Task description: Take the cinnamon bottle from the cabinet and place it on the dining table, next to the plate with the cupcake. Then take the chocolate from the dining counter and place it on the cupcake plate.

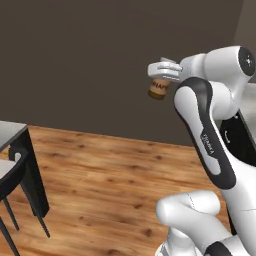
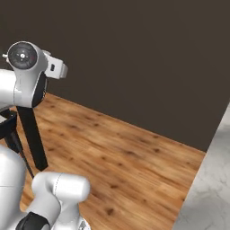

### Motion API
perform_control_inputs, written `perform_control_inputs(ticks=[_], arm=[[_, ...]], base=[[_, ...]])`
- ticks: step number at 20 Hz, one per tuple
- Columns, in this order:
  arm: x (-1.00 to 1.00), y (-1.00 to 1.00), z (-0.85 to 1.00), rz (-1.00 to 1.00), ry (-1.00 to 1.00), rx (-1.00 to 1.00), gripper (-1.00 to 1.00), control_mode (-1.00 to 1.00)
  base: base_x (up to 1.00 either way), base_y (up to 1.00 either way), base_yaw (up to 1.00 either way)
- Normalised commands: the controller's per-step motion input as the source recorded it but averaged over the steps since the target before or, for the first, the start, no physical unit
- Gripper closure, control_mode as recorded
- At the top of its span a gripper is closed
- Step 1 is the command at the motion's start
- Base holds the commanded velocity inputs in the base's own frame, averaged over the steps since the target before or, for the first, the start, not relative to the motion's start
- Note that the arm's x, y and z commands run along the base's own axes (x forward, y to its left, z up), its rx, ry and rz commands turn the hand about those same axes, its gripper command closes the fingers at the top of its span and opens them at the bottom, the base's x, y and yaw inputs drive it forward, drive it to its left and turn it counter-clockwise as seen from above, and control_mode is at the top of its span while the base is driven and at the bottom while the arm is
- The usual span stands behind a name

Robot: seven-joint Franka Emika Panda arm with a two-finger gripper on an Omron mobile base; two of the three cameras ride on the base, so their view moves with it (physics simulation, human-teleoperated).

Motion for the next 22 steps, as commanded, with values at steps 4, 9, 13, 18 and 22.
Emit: perform_control_inputs(ticks=[4,9,13,18,22], arm=[[0.0,0.0,0.0,0.0,0.0,0.0,1.0,1.0],[0.0,0.0,0.0,0.0,0.0,0.0,1.0,1.0],[0.0,0.0,0.0,0.0,0.0,0.0,1.0,1.0],[0.0,0.0,0.0,0.0,0.0,0.0,1.0,1.0],[0.0,0.0,0.0,0.0,0.0,0.0,1.0,1.0]], base=[[0.54,-0.68,0.13],[0.62,-0.65,0.12],[0.97,-0.16,0.02],[1.0,0.0,-0.02],[0.94,0.0,0.0]])
